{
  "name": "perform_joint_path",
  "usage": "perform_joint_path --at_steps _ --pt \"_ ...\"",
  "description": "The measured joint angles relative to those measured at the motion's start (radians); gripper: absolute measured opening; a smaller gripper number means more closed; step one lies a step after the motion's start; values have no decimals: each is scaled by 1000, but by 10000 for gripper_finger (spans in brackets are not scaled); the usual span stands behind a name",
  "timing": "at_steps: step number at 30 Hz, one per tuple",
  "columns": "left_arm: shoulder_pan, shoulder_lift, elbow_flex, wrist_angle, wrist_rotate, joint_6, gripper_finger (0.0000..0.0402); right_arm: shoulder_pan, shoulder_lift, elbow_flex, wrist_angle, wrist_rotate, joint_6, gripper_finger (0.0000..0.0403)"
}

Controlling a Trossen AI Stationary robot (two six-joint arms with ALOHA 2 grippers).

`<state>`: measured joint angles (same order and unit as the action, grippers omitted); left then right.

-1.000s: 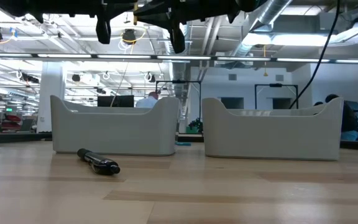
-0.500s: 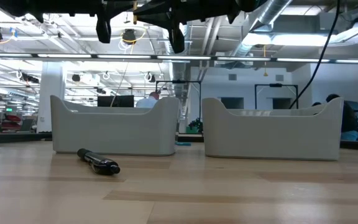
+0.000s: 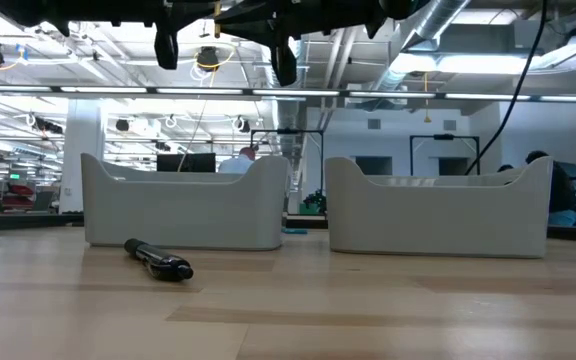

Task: Sort pens & pencils
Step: Put the yellow pencil into the left gray bin

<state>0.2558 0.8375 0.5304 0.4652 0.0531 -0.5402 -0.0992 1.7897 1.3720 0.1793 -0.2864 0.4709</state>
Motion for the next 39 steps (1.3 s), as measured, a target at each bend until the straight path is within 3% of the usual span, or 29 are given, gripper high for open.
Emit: perform_joint_path --at_steps 10,20,39 --pt "-3 0 0 22 27 86 45 1 0 0 1 -5 -1 54" --pt "-3 0 0 19 33 18 83 -3 0 0 1 -5 -1 54" --pt "-4 0 0 -18 -31 -2 81 -8 2 0 -1 2 16 54"
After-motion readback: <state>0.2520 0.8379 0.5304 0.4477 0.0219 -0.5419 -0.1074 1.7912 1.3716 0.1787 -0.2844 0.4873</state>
